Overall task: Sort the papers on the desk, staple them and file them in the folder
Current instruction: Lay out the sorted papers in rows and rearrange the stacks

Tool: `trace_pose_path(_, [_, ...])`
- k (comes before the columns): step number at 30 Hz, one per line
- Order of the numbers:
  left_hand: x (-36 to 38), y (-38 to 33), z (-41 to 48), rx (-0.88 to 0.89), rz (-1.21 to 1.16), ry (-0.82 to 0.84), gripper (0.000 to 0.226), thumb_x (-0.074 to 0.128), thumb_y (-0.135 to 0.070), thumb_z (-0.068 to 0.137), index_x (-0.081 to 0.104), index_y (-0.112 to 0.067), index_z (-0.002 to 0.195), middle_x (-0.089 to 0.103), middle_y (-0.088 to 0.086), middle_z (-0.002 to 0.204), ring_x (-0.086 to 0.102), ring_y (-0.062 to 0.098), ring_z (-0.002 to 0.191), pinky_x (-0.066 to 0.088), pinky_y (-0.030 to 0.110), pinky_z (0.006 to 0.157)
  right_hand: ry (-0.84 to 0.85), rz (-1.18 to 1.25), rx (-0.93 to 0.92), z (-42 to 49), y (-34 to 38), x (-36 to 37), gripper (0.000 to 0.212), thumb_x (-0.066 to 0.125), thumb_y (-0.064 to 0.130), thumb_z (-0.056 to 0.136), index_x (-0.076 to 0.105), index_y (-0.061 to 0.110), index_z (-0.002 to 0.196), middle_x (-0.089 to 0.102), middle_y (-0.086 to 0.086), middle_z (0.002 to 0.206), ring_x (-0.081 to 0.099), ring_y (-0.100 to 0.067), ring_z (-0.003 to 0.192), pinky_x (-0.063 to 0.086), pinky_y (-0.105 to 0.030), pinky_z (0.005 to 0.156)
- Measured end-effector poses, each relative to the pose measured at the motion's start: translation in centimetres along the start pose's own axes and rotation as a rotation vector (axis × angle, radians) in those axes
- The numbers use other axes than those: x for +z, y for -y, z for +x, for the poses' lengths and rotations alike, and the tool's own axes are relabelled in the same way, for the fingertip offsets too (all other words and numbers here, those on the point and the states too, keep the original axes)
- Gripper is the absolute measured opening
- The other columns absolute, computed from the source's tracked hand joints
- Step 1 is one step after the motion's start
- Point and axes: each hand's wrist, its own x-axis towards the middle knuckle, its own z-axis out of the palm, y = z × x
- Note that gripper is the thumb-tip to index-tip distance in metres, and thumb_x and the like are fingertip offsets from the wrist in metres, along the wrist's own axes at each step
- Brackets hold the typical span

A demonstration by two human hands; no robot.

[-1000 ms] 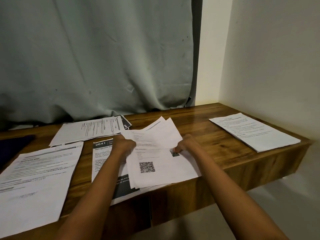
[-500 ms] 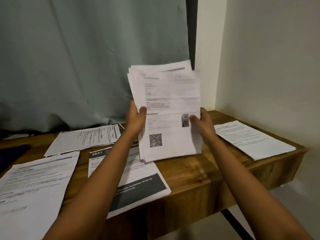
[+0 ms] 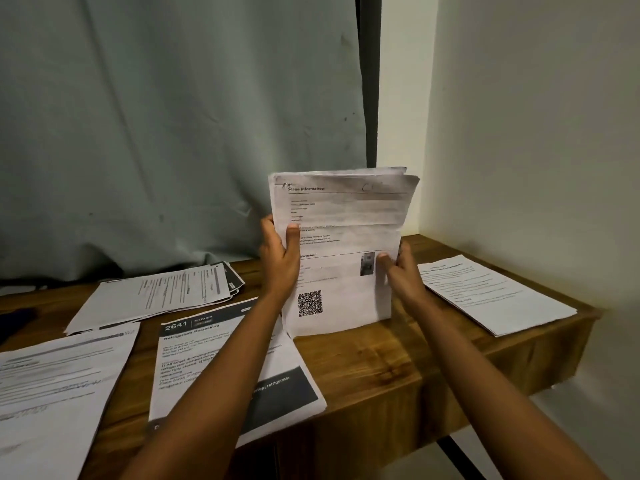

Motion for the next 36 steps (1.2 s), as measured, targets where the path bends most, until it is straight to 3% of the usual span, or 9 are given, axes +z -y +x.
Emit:
trace_pose_path(4, [0.5,-0.3,0.6,0.002,0.033,-0.032,0.03,0.041,-0.028,0.101,0.04,-0.006,0.122,0.061,0.002,0.108,0.063,0.003,0.082,0.052,0.01,0.059,-0.044,-0.004,0.003,0.5,0.5,0.0,0.02,0.047,0.02,0.099,0.051,0.02,0.118,0.057,0.005,0.109,0.055,-0.017,0.103,0.047,-0.034,0.084])
trace_pose_path(9, [1.6,-1.8,1.8,0.057,0.011,-0.031,0.03,0.041,-0.027,0.101,0.039,-0.004,0.121,0.06,-0.001,0.112,0.062,0.001,0.084,0.054,0.014,0.064,-0.119,0.012,-0.062,1.1,2.2,-0.2,0.029,0.044,0.018,0.1,0.049,0.016,0.128,0.054,0.007,0.108,0.052,-0.002,0.088,0.043,-0.023,0.074])
trace_pose_path(14, [1.5,0.9,0.1,0.025,0.048,0.029,0.032,0.037,-0.029,0.101,0.035,-0.011,0.127,0.06,0.002,0.117,0.064,0.006,0.088,0.056,0.019,0.067,-0.088,-0.02,-0.036,0.2,0.3,-0.6,0.03,0.043,0.014,0.1,0.046,0.007,0.128,0.054,0.001,0.111,0.052,-0.011,0.097,0.042,-0.014,0.067])
trace_pose_path(18, [1.7,2.9,-1.7,-0.034,0.079,0.006,0.036,0.032,-0.032,0.102,0.029,-0.011,0.132,0.058,0.005,0.123,0.062,0.018,0.101,0.055,0.031,0.079,-0.042,-0.016,0.026,-0.4,-1.4,-0.6,0.029,0.041,0.017,0.101,0.046,0.01,0.128,0.055,0.0,0.115,0.052,-0.015,0.103,0.043,-0.017,0.068])
trace_pose_path(22, [2.3,2.5,-1.4,-0.061,0.091,-0.052,0.031,0.033,-0.028,0.103,0.037,-0.005,0.123,0.059,0.008,0.119,0.06,0.017,0.098,0.05,0.019,0.069,-0.07,0.011,0.025,-0.2,-1.2,-0.4,0.028,0.041,0.017,0.101,0.045,0.015,0.128,0.053,0.005,0.115,0.051,-0.012,0.102,0.044,-0.026,0.079])
trace_pose_path(26, [2.7,1.8,-1.2,-0.056,0.046,-0.074,0.03,0.034,-0.027,0.103,0.031,-0.008,0.126,0.054,-0.002,0.115,0.059,0.011,0.096,0.051,0.011,0.065,-0.109,0.048,0.029,0.1,-0.8,-0.4,0.019,0.042,0.016,0.1,0.05,0.017,0.118,0.054,0.005,0.108,0.052,-0.012,0.097,0.042,-0.029,0.078])
trace_pose_path(32, [2.4,4.2,-3.2,-0.089,0.114,-0.055,0.035,0.034,-0.028,0.102,0.029,-0.006,0.13,0.056,0.01,0.125,0.059,0.02,0.105,0.05,0.027,0.077,-0.076,-0.031,0.044,-0.3,-2.3,-0.3,0.023,0.042,0.019,0.1,0.05,0.013,0.121,0.055,0.0,0.115,0.05,-0.016,0.103,0.041,-0.032,0.083])
trace_pose_path(36, [2.8,3.8,-3.0,-0.099,0.16,-0.096,0.033,0.033,-0.026,0.103,0.03,-0.003,0.126,0.057,0.013,0.123,0.06,0.02,0.099,0.052,0.031,0.076,-0.09,-0.038,0.032,-0.2,-2.1,-0.1,0.023,0.044,0.02,0.099,0.049,0.013,0.121,0.054,0.002,0.112,0.05,-0.014,0.1,0.041,-0.031,0.081])
